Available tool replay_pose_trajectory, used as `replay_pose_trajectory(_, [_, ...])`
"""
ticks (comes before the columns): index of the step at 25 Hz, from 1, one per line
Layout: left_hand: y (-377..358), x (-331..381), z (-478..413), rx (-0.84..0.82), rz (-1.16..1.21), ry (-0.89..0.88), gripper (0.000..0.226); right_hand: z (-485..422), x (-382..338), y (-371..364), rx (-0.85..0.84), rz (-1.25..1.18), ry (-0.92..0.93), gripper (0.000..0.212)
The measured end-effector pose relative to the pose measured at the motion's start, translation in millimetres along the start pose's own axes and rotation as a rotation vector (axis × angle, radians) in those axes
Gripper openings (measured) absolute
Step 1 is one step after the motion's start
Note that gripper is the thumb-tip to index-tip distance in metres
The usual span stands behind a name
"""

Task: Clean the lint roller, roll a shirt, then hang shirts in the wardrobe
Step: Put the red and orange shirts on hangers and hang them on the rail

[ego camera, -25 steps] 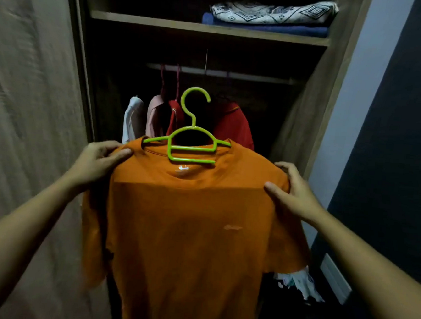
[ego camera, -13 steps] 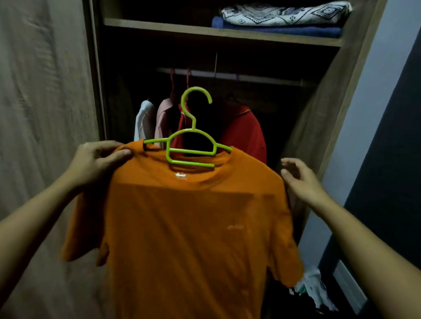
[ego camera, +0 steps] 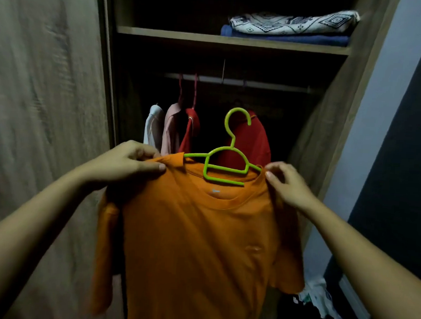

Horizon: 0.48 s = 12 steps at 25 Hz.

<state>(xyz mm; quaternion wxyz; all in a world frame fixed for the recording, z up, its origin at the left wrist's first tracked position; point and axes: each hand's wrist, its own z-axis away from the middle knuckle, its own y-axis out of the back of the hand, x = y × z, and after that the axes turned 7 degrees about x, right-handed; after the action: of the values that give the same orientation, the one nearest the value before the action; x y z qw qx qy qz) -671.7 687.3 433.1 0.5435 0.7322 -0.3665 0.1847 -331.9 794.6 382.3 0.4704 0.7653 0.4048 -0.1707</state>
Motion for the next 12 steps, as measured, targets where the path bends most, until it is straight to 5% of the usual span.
replay_pose_trajectory(3, [-27.6, 14.1, -1.4, 0.144, -0.058, -0.008, 0.015, 4.5, -39.4, -13.0, 0.011, -0.106, 0.035, 0.034])
replay_pose_trajectory(7, [-82.9, 46.8, -8.9, 0.225, -0.193, -0.034, 0.017, 16.5, -85.4, -23.1, -0.274, -0.648, -0.417, 0.016])
replay_pose_trajectory(12, [-118.1, 88.7, -22.1, 0.180, -0.233, -0.001, 0.036, 7.6, -75.9, -1.7, 0.002, -0.598, -0.591, 0.015])
